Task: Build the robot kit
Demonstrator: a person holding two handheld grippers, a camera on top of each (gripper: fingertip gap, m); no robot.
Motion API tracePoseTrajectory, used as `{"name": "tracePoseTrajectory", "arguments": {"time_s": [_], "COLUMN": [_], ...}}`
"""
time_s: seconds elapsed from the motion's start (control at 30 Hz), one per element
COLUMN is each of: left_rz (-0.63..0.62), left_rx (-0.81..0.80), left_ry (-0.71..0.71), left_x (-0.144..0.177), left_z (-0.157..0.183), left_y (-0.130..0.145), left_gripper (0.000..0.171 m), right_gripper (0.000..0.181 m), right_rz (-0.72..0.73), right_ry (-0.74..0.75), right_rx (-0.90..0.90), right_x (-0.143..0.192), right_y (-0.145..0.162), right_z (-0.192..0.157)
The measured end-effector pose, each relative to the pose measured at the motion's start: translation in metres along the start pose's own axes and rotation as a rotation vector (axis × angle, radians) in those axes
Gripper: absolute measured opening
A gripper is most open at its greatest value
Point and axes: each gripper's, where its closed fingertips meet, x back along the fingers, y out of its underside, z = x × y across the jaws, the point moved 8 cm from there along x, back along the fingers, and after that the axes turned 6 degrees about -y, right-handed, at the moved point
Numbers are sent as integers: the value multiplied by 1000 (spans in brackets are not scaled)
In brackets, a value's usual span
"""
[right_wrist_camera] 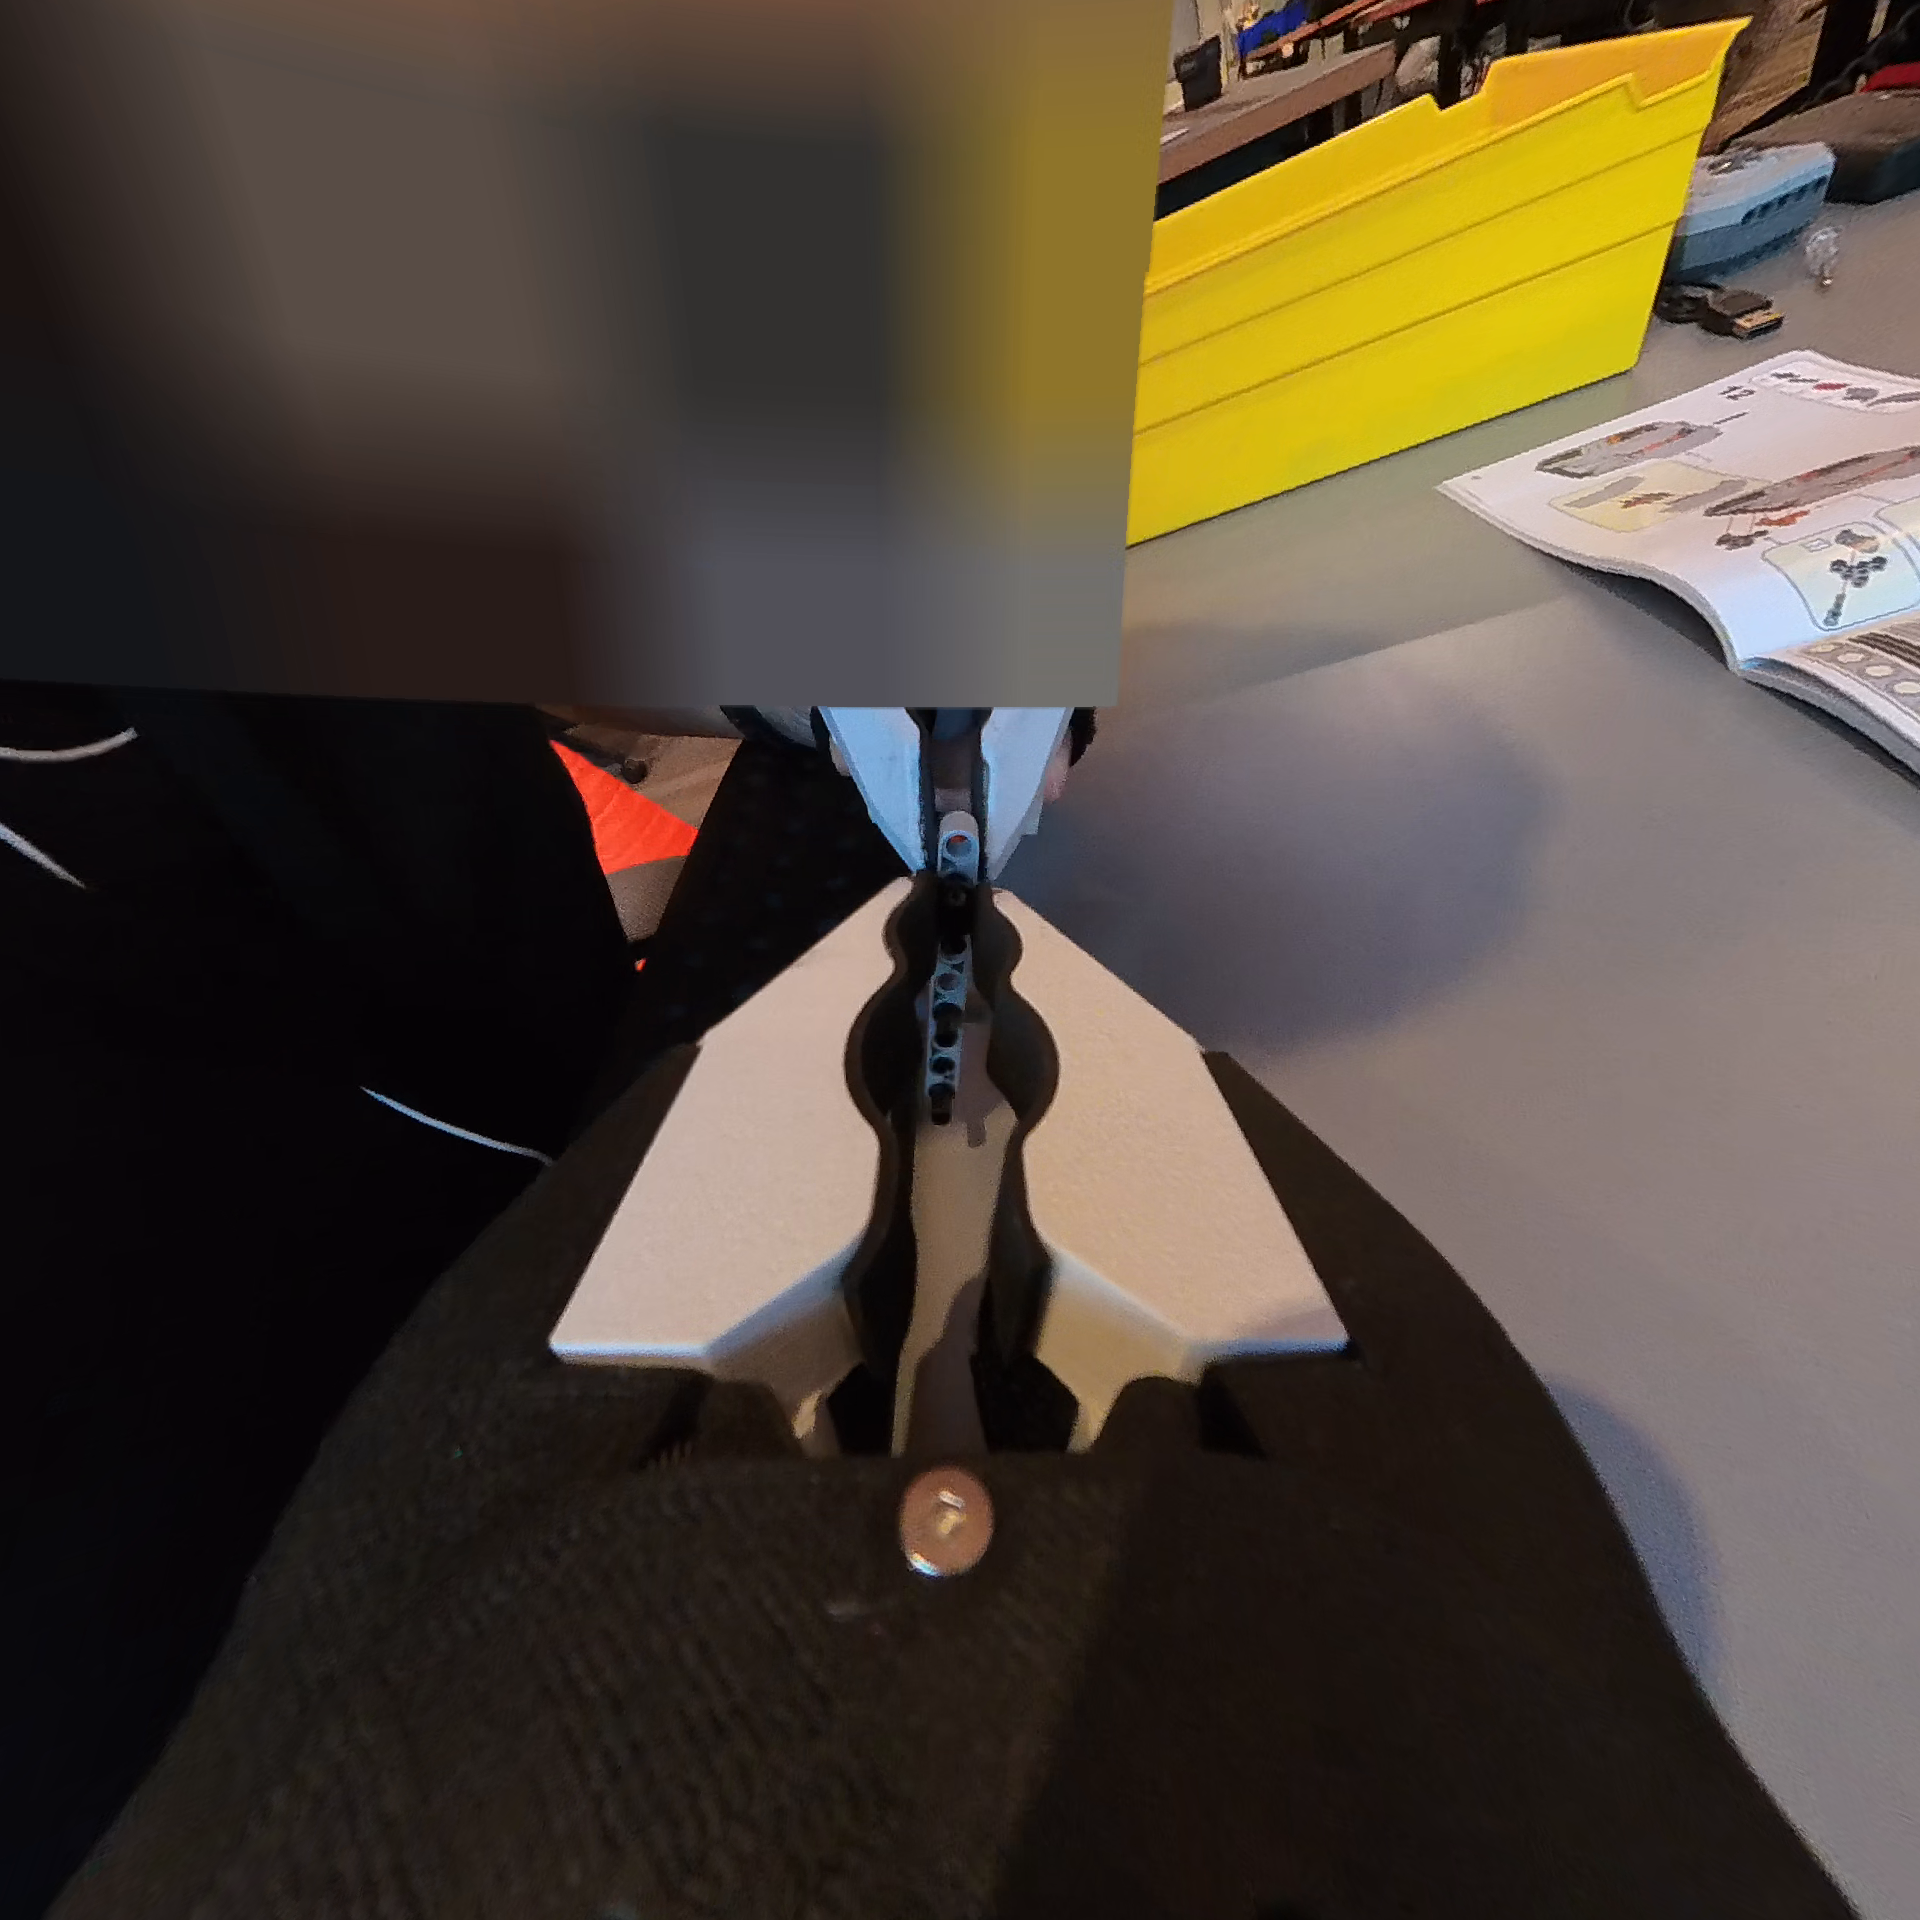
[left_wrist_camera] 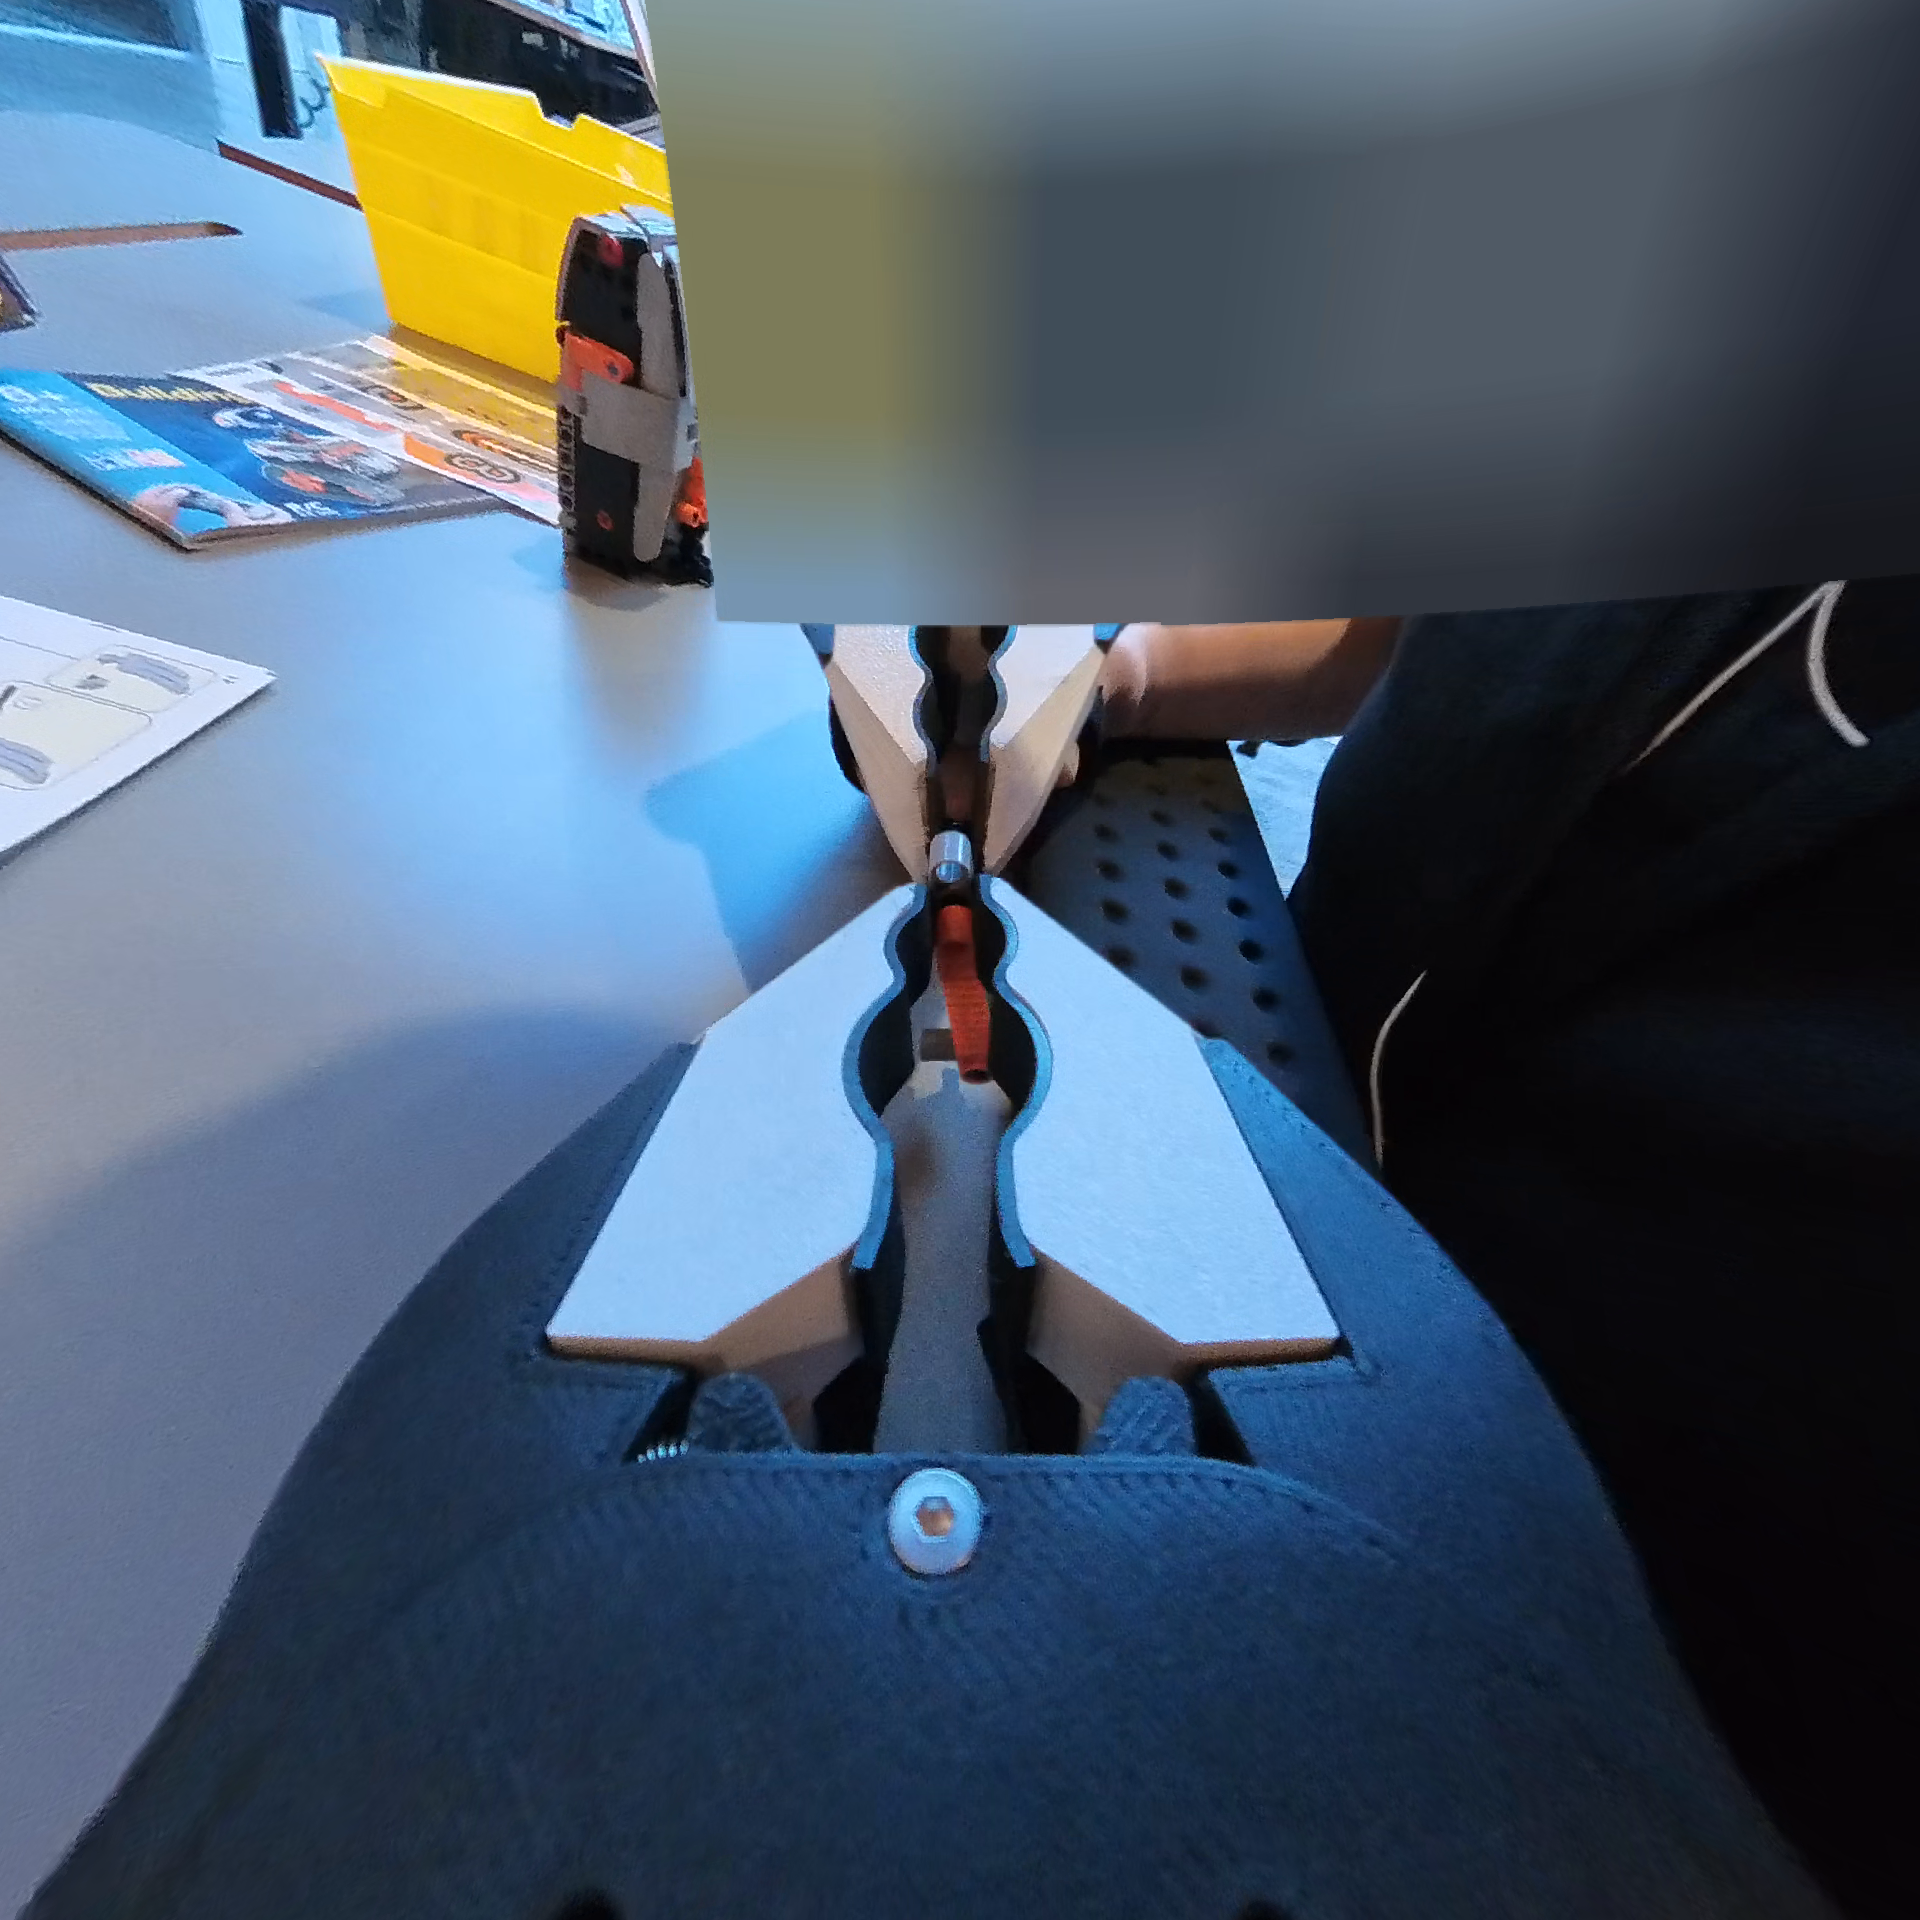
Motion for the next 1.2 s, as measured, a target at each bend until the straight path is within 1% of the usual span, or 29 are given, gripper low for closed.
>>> {"name": "tracePoseTrajectory", "arguments": {"time_s": [0.07,0.13,0.2,0.27,0.37,0.47,0.57,0.63,0.73,0.87,1.2], "left_rz": [5,0,-8,22,61,49,33,41,49,25,12], "left_rx": [-15,-37,-51,-45,-20,-27,-54,-69,-68,-44,-31], "left_ry": [-11,-6,-23,-38,-58,-81,-88,-93,-97,-85,-47], "left_x": [0,-1,-2,1,7,7,6,6,6,4,5], "left_z": [1,3,4,3,0,-1,1,2,1,0,2], "left_y": [0,0,0,-1,-3,-2,-1,-2,-3,-2,-1], "left_gripper": [5,9,23,26,26,22,10,6,6,6,5], "right_gripper": [6,6,6,6,6,5,6,6,6,6,6], "right_rz": [5,-7,-25,-12,39,76,83,89,97,91,66], "right_ry": [-3,-11,-1,1,-5,-13,-12,-13,-9,-4,-12], "right_rx": [0,-12,17,20,-9,-17,-9,-15,-16,-19,46], "right_x": [0,-1,-2,-1,5,8,8,8,8,8,7], "right_y": [0,0,1,0,-2,-5,-6,-6,-7,-6,-5], "right_z": [0,0,-2,-2,1,2,2,2,3,4,0]}}
